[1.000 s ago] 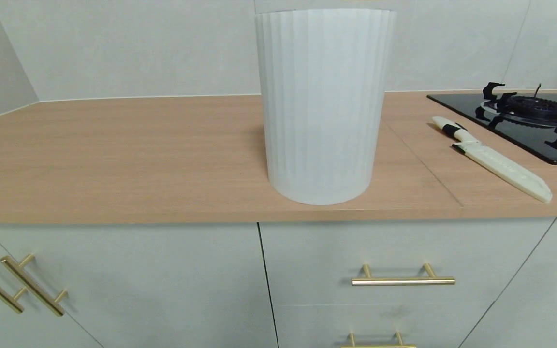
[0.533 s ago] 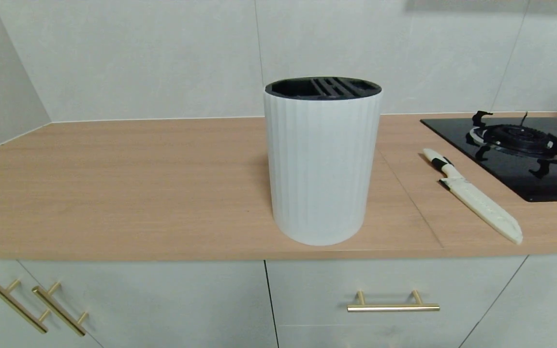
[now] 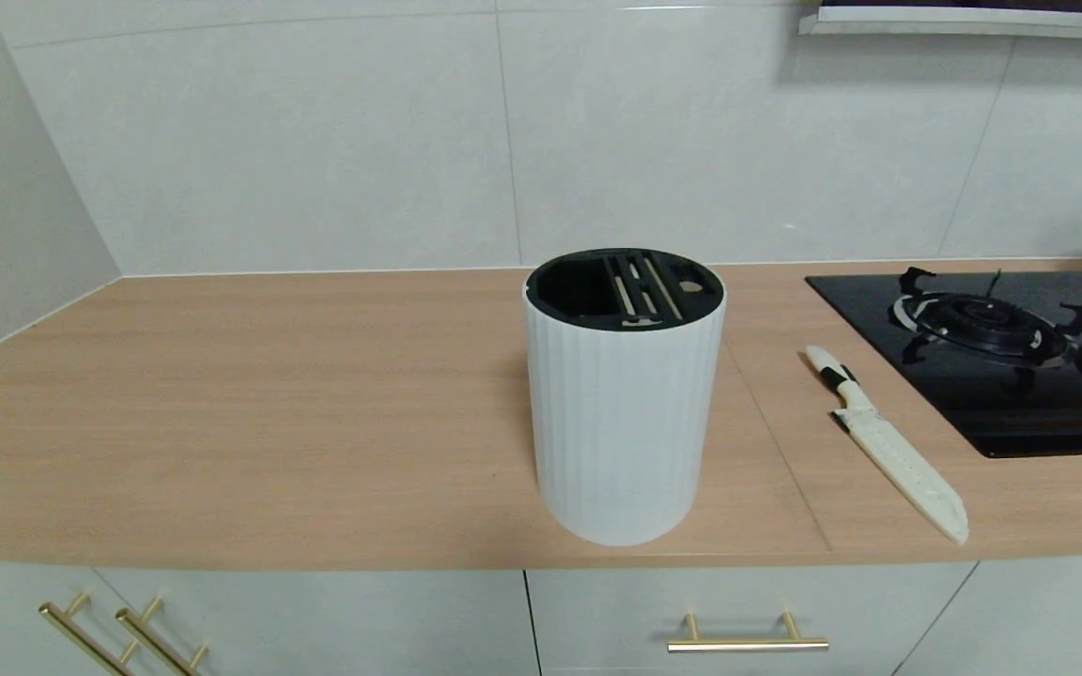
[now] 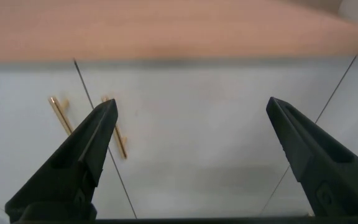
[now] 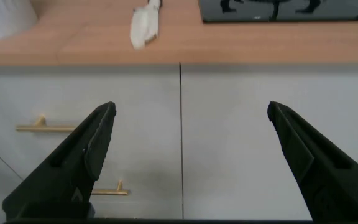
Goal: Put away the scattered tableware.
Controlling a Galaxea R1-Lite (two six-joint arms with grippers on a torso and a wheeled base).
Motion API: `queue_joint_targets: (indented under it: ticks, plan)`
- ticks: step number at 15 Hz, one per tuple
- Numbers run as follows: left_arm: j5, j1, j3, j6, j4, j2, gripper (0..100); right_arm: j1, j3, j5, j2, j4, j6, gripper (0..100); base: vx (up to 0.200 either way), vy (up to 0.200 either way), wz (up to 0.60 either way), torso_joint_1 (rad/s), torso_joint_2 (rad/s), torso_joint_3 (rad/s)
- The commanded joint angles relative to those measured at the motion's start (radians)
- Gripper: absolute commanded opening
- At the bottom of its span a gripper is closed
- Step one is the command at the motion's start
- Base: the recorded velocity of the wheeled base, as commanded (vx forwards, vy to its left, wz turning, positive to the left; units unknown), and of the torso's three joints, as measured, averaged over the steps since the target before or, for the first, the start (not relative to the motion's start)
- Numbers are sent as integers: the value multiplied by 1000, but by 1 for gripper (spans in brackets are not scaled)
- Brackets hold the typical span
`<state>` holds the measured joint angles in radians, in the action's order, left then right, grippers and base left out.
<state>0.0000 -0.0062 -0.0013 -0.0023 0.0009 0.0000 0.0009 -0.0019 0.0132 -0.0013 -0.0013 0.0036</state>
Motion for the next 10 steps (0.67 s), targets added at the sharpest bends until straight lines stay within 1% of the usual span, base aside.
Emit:
queue_joint_targets:
  ticks: [1,6,10]
  plan:
    - [0,0,1,-1,1,0,100,1,0,1,1,0,-1,100,0,0,0,212,-500,-290]
    - [0,0,0,-1,-1,0,100,1,0,1,1,0,-1,100,0,0,0,224,-515,-285]
    - [0,0,0,-1,1,0,100,1,0,1,1,0,1,100,0,0,0,254,-547,-295]
